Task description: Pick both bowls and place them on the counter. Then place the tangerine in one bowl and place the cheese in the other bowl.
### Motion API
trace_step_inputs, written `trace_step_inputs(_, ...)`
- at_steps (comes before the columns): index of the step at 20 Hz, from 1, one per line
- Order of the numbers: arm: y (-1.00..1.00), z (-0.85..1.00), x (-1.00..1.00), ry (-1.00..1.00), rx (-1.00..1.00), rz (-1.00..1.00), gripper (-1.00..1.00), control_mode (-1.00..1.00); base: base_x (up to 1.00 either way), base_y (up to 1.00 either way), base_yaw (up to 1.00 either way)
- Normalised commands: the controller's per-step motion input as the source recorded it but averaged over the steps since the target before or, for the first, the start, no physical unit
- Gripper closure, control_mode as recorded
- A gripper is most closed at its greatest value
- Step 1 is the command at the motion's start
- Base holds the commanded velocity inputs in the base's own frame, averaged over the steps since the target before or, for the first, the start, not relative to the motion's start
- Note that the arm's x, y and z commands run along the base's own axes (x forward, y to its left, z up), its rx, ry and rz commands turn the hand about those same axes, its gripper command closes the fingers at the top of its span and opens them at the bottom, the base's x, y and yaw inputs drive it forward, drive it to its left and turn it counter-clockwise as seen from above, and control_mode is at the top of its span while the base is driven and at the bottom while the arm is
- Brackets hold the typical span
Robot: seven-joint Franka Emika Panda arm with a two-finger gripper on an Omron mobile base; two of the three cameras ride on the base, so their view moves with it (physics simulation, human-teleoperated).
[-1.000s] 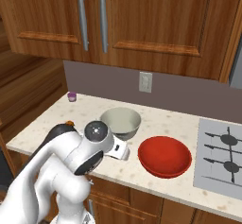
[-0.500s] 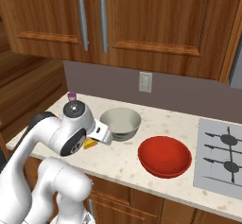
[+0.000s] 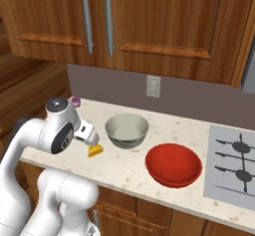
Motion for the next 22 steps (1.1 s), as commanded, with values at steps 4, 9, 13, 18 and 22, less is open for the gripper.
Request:
trace_step_inputs(4,0.18,-0.28,0.3,0.0,0.0,0.0,-1.0,-1.0,0.0,0.0,0.0)
trace_step_inputs(9,0.05,-0.29,0.21,0.0,0.0,-0.05,-1.0,-1.0,0.0,0.0,0.0)
trace_step_inputs(13,0.02,-0.2,0.11,0.0,0.0,-0.1,-1.0,-1.0,0.0,0.0,0.0)
trace_step_inputs(18,0.14,-0.16,0.14,0.0,0.0,-0.22,-1.0,-1.0,0.0,0.0,0.0)
trace_step_inputs(22,0.0,-0.1,0.14,0.08,0.08,-0.01,-1.0,-1.0,0.0,0.0,0.0)
